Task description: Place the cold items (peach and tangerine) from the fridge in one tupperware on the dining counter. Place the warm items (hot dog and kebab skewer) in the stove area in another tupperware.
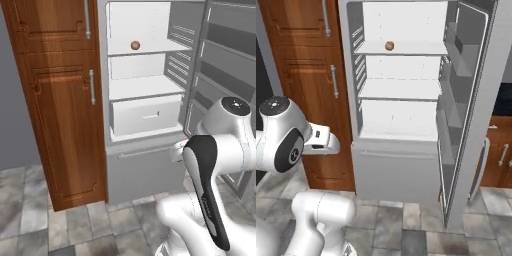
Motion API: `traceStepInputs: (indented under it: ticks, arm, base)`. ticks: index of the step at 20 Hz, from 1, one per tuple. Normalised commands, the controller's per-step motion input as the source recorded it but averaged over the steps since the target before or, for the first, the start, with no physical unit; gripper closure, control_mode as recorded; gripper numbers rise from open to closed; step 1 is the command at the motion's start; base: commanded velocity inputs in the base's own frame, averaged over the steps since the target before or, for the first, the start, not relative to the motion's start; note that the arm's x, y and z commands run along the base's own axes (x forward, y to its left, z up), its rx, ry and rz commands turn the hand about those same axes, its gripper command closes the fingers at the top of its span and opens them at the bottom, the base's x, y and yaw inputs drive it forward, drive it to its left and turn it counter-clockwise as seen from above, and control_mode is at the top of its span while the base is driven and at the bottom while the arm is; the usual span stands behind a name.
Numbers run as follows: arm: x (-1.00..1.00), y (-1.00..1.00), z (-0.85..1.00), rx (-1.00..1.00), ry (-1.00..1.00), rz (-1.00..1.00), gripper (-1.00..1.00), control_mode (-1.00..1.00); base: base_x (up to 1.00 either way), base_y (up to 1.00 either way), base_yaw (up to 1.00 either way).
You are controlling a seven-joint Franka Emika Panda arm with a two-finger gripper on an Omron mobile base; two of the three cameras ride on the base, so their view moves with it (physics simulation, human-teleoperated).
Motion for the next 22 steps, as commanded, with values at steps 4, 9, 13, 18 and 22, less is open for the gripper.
traceStepInputs:
  ticks: [4,9,13,18,22]
  arm:
    - [0.00,0.00,0.00,0.00,0.00,0.00,-1.00,1.00]
    - [0.00,0.00,0.00,0.00,0.00,0.00,-1.00,1.00]
    - [0.00,0.00,0.00,0.00,0.00,0.00,-1.00,1.00]
    - [0.00,0.00,0.00,0.00,0.00,0.00,-1.00,1.00]
    - [0.00,0.00,0.00,0.00,0.00,0.00,-1.00,1.00]
  base:
    - [0.80,-0.25,0.00]
    - [0.79,-0.34,0.00]
    - [0.71,-0.44,0.00]
    - [0.65,-0.20,0.00]
    - [0.66,-0.02,0.00]
